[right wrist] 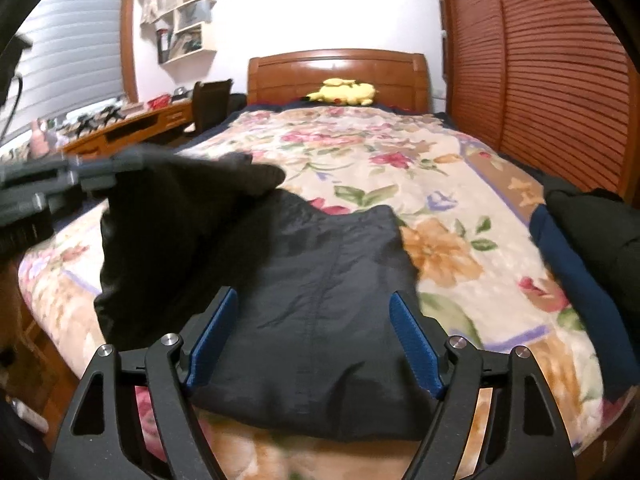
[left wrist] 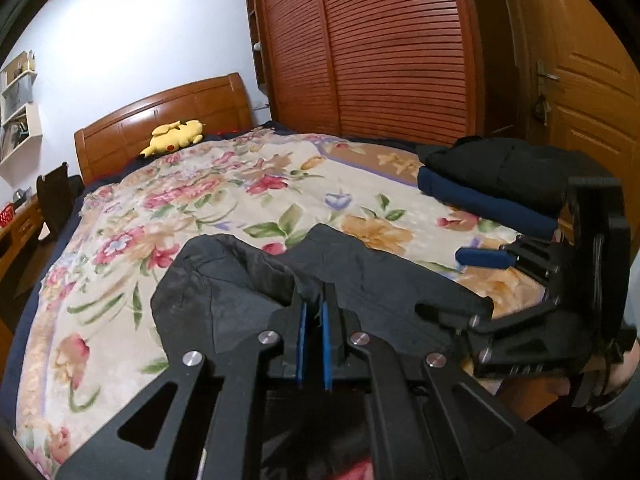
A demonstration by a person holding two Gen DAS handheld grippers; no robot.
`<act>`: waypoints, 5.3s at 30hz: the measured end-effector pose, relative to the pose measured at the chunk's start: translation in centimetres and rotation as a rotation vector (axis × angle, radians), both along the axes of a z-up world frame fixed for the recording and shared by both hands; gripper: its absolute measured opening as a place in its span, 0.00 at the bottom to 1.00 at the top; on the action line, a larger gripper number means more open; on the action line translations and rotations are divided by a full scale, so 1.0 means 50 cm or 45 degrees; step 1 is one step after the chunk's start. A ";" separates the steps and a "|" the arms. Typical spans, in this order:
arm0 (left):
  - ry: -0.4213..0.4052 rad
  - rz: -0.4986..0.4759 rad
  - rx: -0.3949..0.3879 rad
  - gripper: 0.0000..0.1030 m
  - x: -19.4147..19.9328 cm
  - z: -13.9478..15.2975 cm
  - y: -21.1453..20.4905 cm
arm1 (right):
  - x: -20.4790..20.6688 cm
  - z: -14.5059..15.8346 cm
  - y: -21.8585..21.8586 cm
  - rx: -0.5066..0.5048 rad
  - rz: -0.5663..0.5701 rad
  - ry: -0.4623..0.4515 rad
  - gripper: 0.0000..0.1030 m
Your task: Fold large clothes
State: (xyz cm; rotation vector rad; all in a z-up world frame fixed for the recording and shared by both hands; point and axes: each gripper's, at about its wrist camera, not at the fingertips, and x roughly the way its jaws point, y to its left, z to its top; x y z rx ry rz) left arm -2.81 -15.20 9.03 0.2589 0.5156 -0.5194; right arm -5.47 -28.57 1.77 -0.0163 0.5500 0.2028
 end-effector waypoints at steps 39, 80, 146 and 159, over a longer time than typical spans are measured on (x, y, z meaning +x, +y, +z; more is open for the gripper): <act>0.011 0.438 -0.224 0.52 -0.095 -0.075 0.475 | 0.040 0.111 0.195 -0.061 0.216 -0.092 0.78; 0.075 0.434 -0.199 0.52 -0.121 -0.143 0.476 | 0.114 -0.019 0.243 -0.076 0.346 0.166 0.17; 0.117 0.168 -0.260 0.52 -0.004 -0.223 0.301 | 0.146 -0.151 0.093 -0.279 0.122 0.228 0.64; 0.090 0.167 -0.227 0.52 -0.010 -0.222 0.285 | 0.033 -0.051 0.162 -0.177 0.228 0.091 0.64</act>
